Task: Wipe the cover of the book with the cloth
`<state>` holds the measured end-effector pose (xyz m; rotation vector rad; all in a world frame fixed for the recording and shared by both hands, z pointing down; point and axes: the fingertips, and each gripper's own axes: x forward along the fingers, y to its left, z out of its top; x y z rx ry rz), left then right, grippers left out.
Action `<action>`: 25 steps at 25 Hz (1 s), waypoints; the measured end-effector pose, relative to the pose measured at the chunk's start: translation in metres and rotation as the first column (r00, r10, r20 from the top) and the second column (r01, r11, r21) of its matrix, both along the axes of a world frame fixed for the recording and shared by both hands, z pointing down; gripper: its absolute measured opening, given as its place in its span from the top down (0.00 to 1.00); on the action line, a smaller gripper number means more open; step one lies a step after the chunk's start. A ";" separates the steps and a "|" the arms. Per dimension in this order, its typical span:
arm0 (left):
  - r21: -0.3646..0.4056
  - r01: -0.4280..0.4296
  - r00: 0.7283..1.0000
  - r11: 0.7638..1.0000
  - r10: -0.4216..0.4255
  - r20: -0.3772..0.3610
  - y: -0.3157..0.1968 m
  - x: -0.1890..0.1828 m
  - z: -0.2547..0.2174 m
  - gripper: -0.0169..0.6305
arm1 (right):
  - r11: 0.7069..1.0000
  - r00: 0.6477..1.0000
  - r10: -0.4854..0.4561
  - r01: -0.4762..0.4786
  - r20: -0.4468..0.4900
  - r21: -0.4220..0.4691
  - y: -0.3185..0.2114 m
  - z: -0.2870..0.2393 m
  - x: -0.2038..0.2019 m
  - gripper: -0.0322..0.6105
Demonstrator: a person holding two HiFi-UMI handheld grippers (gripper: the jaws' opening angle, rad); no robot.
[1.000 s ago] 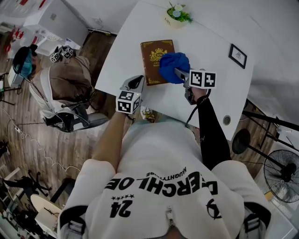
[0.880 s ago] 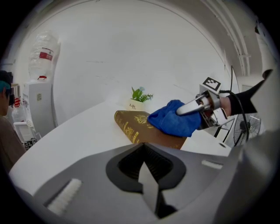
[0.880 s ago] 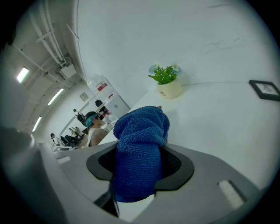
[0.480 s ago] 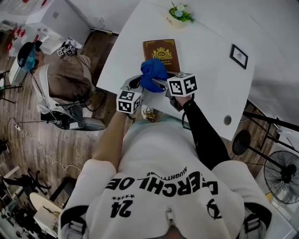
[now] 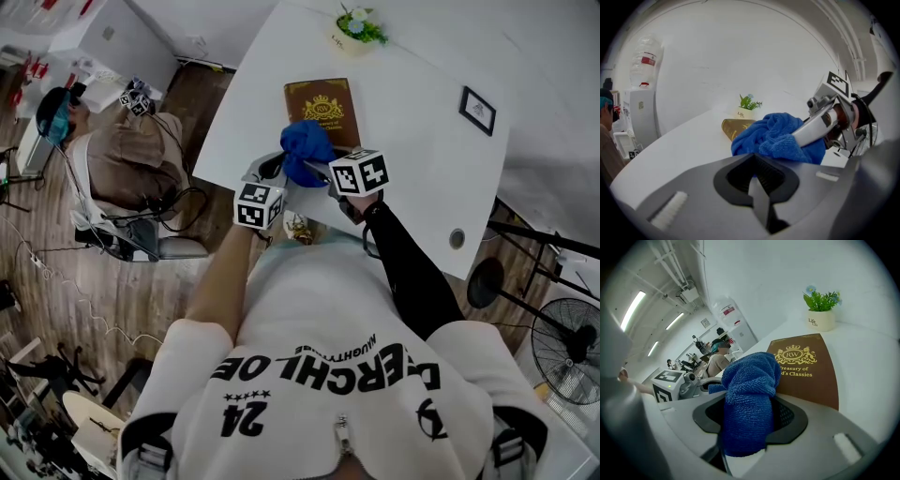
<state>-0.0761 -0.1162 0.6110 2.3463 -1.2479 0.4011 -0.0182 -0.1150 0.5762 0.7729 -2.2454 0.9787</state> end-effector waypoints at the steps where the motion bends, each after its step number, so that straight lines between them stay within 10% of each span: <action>1: 0.001 -0.004 1.000 1.000 0.004 0.003 0.000 0.000 0.000 0.89 | 1.000 1.000 0.002 -0.002 -0.003 0.001 0.000 0.000 0.002 0.63; 25: 0.020 -0.024 1.000 1.000 0.024 0.009 -0.024 0.008 0.001 0.89 | 0.981 0.980 0.192 -0.192 -0.046 0.005 -0.016 0.006 0.090 0.63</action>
